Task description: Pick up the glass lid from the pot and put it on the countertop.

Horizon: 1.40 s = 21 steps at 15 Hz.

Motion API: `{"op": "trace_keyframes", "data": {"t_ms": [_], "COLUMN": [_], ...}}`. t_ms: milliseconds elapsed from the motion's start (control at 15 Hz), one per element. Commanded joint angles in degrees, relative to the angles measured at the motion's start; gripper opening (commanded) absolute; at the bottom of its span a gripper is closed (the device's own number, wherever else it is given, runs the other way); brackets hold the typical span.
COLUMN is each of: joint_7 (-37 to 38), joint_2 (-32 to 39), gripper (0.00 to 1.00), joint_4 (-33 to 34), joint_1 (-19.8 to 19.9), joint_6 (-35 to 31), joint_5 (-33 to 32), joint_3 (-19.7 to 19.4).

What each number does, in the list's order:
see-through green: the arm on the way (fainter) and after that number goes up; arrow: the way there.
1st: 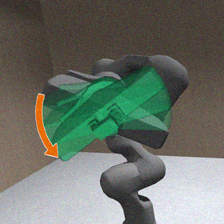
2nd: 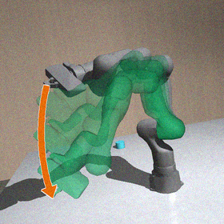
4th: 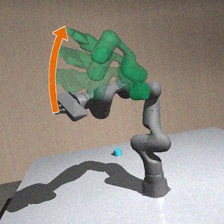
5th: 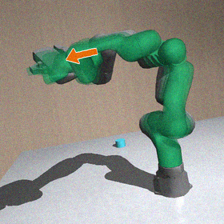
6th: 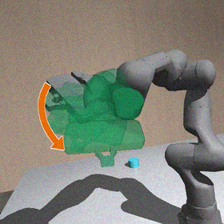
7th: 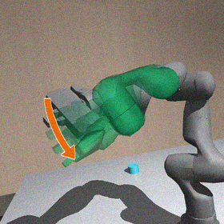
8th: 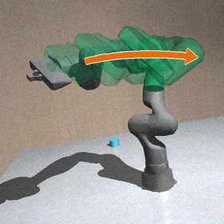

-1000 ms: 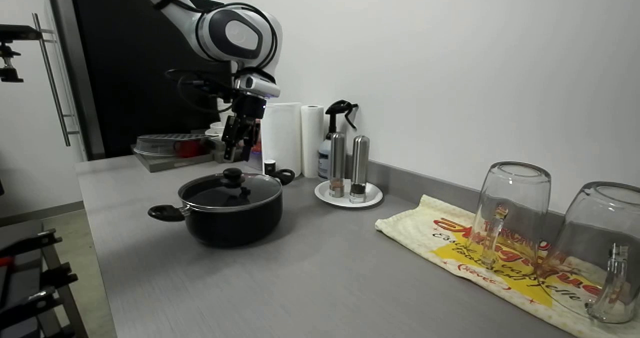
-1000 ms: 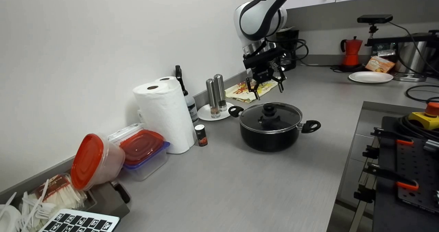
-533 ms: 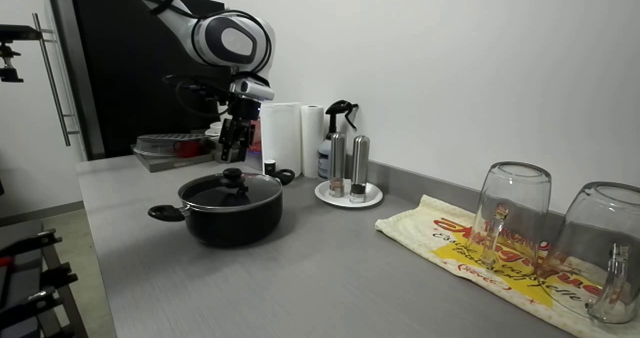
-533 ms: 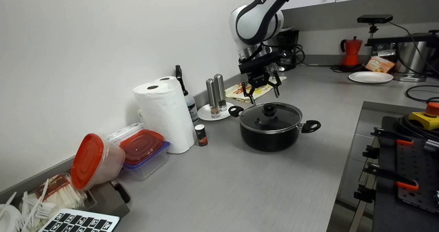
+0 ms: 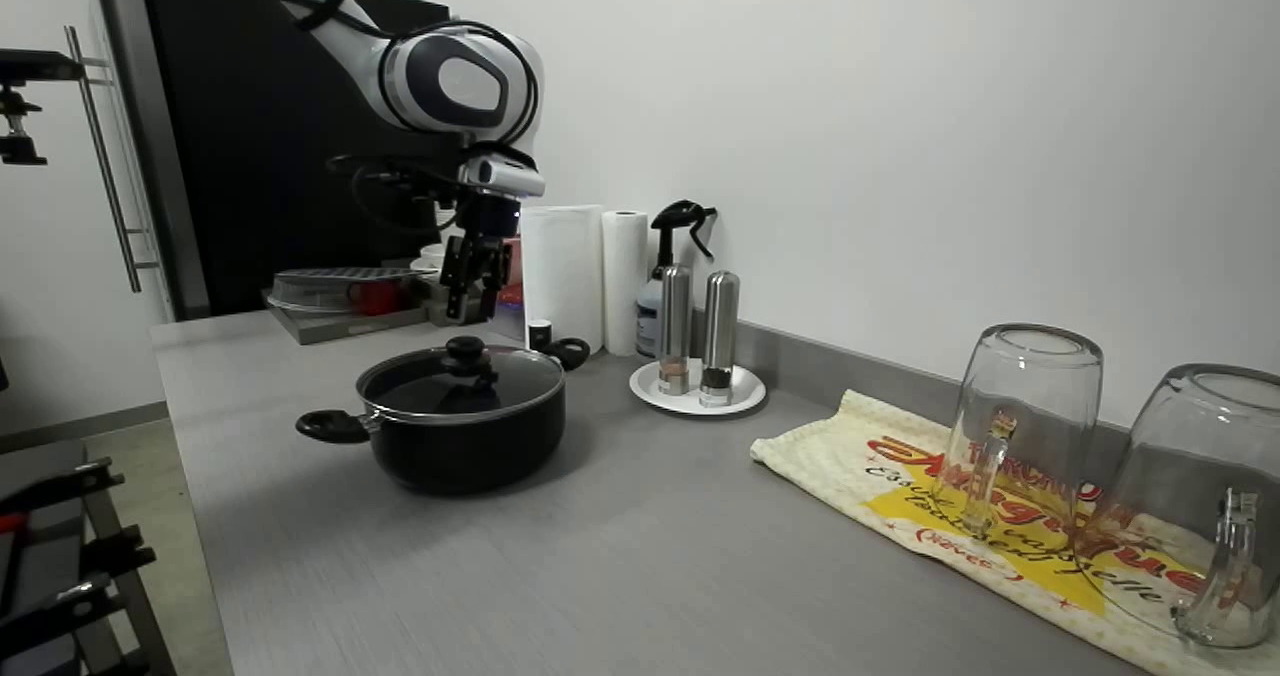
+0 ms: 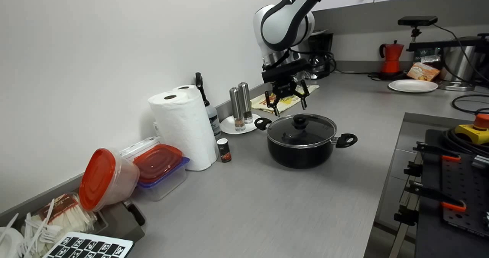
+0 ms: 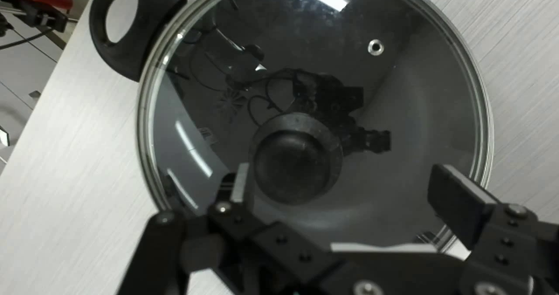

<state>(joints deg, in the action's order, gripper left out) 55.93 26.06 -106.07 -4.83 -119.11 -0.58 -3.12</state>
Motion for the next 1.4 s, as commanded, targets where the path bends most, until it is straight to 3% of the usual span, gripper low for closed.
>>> {"op": "trace_keyframes", "data": {"t_ms": [0,1133,1200,1267,1333], "joint_7": [1.2,1.6,1.5,1.2,1.2], "joint_2": [-0.2,1.0,1.0,1.0,1.0], "gripper": [1.00,1.00,0.98,0.74,0.73], "joint_4": [-0.8,-1.8,-1.8,-1.9,-1.9], "joint_1": [-0.2,0.0,0.0,0.1,0.1], "joint_6": [-0.7,0.1,0.1,-0.3,-0.2], "joint_5": [0.5,0.5,0.5,0.5,0.5], "joint_3": [-0.8,-1.4,-1.4,-1.4,-1.4]}}
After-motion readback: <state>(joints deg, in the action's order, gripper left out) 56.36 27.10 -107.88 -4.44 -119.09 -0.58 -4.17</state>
